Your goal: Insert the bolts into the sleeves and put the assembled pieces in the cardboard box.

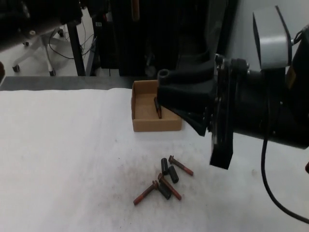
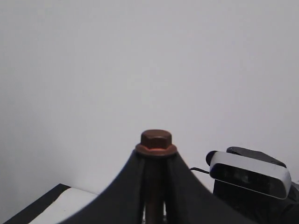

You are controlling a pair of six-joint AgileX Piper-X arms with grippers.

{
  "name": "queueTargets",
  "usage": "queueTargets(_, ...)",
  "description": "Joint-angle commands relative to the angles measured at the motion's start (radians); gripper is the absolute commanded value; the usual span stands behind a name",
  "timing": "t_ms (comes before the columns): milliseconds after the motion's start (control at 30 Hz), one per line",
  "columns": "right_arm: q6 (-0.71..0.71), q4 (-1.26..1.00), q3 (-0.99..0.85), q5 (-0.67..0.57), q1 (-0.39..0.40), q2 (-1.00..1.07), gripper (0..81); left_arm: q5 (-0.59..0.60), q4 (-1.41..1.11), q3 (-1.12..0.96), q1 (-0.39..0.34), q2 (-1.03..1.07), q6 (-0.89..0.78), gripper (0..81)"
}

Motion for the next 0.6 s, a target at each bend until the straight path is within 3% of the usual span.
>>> queueTargets(0,0.002,-0.022,-0.003,0.027,0.016,-0.007,0.8,0.017,-0.026,-0.005,0.003,-0.004,-0.015,0.2)
queueTargets(367,0.085,-0.027,-0.035,0.105,0.027,-0.007,0.8,0.042,-0.031,-0.005,-0.001,-0.004,-0.08,0.2)
queueTargets(567,0.182,0.004,-0.035,0.17,0.027,-0.007,0.8,0.042,-0.077,-0.005,-0.07,-0.004,-0.095,0.2)
